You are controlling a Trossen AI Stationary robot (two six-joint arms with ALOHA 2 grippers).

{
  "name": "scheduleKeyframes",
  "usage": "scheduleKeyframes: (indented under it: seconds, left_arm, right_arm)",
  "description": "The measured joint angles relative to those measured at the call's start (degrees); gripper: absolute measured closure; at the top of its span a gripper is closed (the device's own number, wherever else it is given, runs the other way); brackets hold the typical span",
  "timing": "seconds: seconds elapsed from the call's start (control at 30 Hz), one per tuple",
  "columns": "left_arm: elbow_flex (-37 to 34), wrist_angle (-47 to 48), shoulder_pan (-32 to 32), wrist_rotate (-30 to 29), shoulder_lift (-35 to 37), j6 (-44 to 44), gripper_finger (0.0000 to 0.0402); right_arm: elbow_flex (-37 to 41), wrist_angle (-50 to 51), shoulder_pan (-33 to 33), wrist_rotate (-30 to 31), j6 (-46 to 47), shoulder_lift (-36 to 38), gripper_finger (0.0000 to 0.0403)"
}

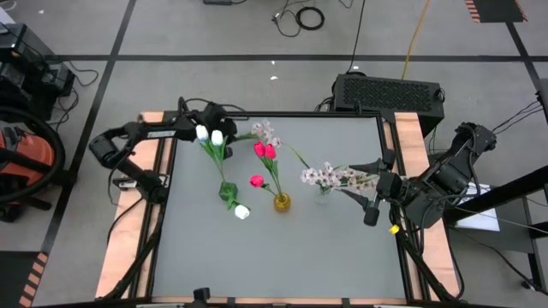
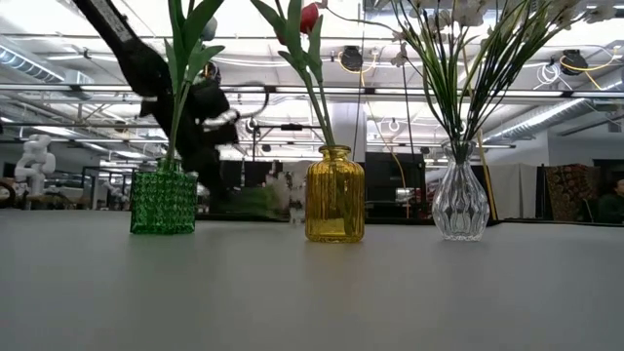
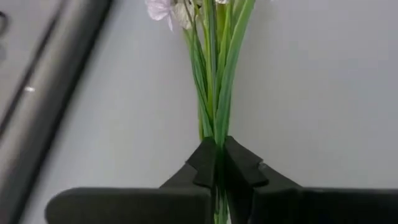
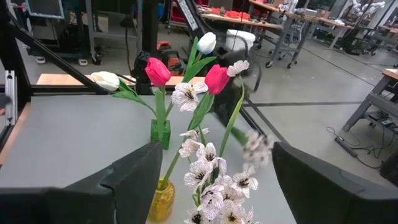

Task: Sort flowers into vase by color
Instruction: Put the white flowers into the transparent flower vase

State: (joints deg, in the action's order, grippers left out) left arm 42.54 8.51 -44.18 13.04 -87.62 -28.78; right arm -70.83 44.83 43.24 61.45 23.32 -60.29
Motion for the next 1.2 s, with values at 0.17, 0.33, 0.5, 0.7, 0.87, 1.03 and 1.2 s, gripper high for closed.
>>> scheduleKeyframes:
  seconds: [0.17, 0.33, 0.5, 0.7, 0.87, 1.03, 1.2]
  left_arm:
    - [3.7, 5.4, 0.0, -5.2, 10.8, 3.7, 0.0389]
    - [7.9, 8.3, 0.0, -12.3, 23.8, 7.1, 0.0390]
    - [13.1, 8.6, 0.0, -13.6, 36.7, 10.5, 0.0391]
    - [21.1, 8.4, 2.1, -5.1, 49.9, 18.5, 0.0391]
    - [27.0, 8.7, 4.5, 3.7, 56.3, 22.5, 0.0392]
    - [30.0, 9.1, 5.0, 15.8, 58.9, 31.2, 0.0392]
    - [29.3, 7.6, 4.9, 26.4, 59.0, 38.6, 0.0392]
  right_arm:
    - [0.0, 0.0, 0.0, 0.0, 1.0, 0.0, 0.0106]
    - [0.0, 0.0, 0.0, 0.0, 1.1, 0.0, 0.0106]
    - [0.0, -1.9, 0.0, 0.2, 1.1, -0.2, 0.0106]
    - [0.0, -12.7, 0.0, 1.3, -5.2, -2.6, 0.0106]
    - [0.0, -29.2, 0.0, 1.5, -18.7, -6.6, 0.0106]
    - [0.0, -42.5, 0.0, 1.1, -26.6, -10.7, 0.0106]
    - [0.0, -51.7, -0.2, 1.1, -30.8, -14.4, 0.0106]
